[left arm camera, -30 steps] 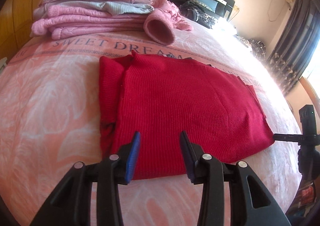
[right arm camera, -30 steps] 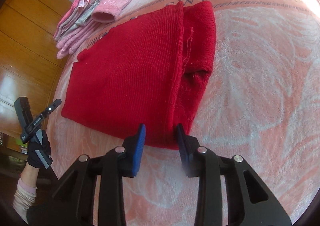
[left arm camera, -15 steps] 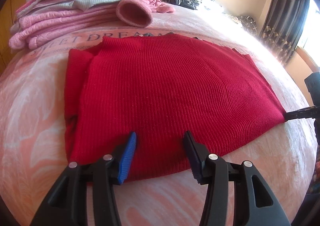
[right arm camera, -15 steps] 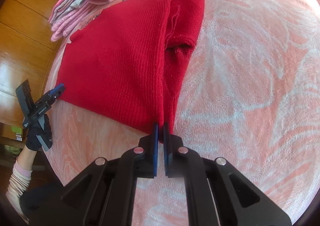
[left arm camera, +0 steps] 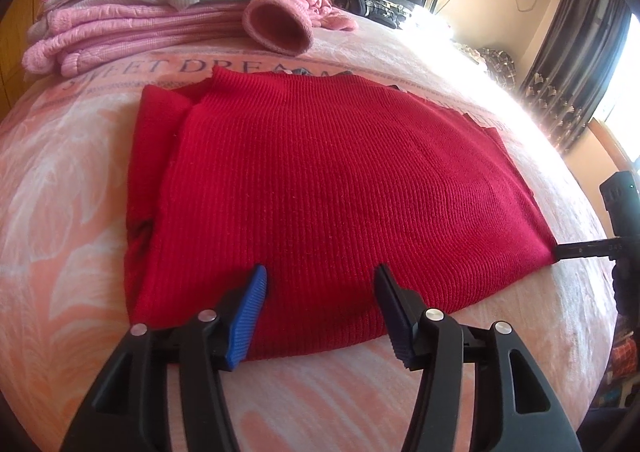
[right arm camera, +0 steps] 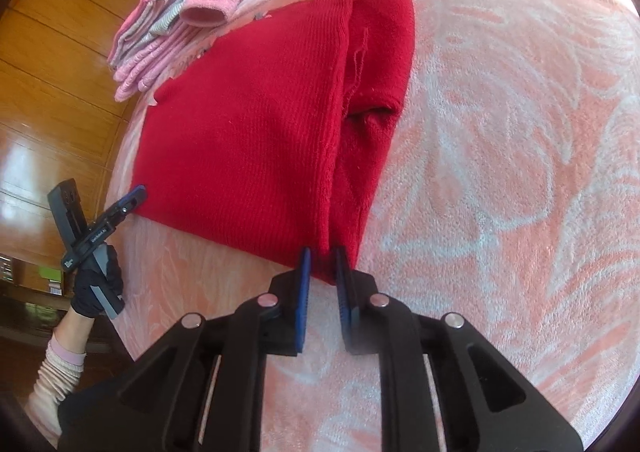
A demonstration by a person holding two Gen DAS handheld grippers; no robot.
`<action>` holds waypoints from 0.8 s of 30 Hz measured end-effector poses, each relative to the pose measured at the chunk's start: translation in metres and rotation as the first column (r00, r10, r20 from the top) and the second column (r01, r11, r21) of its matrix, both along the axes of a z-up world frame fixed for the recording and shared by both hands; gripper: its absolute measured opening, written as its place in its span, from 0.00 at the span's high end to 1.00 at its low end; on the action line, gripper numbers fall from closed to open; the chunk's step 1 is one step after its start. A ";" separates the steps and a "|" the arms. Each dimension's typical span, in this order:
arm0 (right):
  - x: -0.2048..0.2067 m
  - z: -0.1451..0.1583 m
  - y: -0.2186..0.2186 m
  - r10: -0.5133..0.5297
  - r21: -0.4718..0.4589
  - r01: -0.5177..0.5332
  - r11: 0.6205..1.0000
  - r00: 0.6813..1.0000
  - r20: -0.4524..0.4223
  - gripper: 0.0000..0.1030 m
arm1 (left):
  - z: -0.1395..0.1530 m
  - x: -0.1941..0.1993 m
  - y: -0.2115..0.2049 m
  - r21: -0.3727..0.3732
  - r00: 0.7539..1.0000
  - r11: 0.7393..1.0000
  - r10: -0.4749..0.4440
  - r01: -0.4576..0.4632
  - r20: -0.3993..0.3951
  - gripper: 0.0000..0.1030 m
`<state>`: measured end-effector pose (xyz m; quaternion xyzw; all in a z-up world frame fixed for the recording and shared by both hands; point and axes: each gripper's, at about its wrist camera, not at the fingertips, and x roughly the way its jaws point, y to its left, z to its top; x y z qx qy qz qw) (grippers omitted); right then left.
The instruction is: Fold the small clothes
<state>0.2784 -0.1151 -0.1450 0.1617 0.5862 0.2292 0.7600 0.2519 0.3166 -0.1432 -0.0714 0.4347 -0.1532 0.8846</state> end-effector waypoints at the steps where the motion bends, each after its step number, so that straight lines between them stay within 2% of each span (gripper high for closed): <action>1: 0.002 0.006 -0.003 -0.017 0.002 0.017 1.000 1.000 0.018 0.71 | 0.003 0.002 0.001 -0.025 1.000 1.000 0.005 -0.005 -0.002 0.42; 2: 0.005 0.011 -0.005 -0.034 0.003 0.034 0.999 0.999 0.028 0.58 | 0.007 0.004 0.002 -0.041 1.000 0.999 0.012 -0.012 -0.003 0.40; 3: 0.009 0.013 -0.007 -0.046 0.005 0.046 0.999 0.998 0.033 0.55 | 0.010 0.008 0.002 -0.049 1.000 0.999 0.022 -0.022 -0.001 0.39; 9: 0.036 -0.006 -0.014 -0.108 0.033 0.110 0.993 0.993 -0.038 0.55 | 0.020 0.029 -0.002 -0.047 0.998 0.997 0.056 -0.055 0.031 0.38; 14: 0.052 -0.023 -0.021 -0.152 0.065 0.158 0.985 0.984 -0.091 0.55 | 0.008 0.044 -0.003 -0.042 0.998 0.997 0.062 -0.062 -0.003 0.37; 19: 0.062 -0.031 -0.021 -0.178 0.117 0.189 0.975 0.979 -0.098 0.55 | -0.001 0.048 0.002 -0.063 0.998 0.996 0.057 -0.058 -0.024 0.37; 22: 0.067 -0.035 -0.019 -0.193 0.155 0.207 0.966 0.976 -0.101 0.68 | -0.002 0.048 0.001 -0.057 0.999 0.997 0.048 -0.049 -0.026 0.37; 24: 0.070 -0.039 -0.019 -0.206 0.186 0.225 0.957 0.972 -0.115 0.88 | -0.002 0.048 0.002 -0.063 0.999 0.997 0.047 -0.049 -0.027 0.37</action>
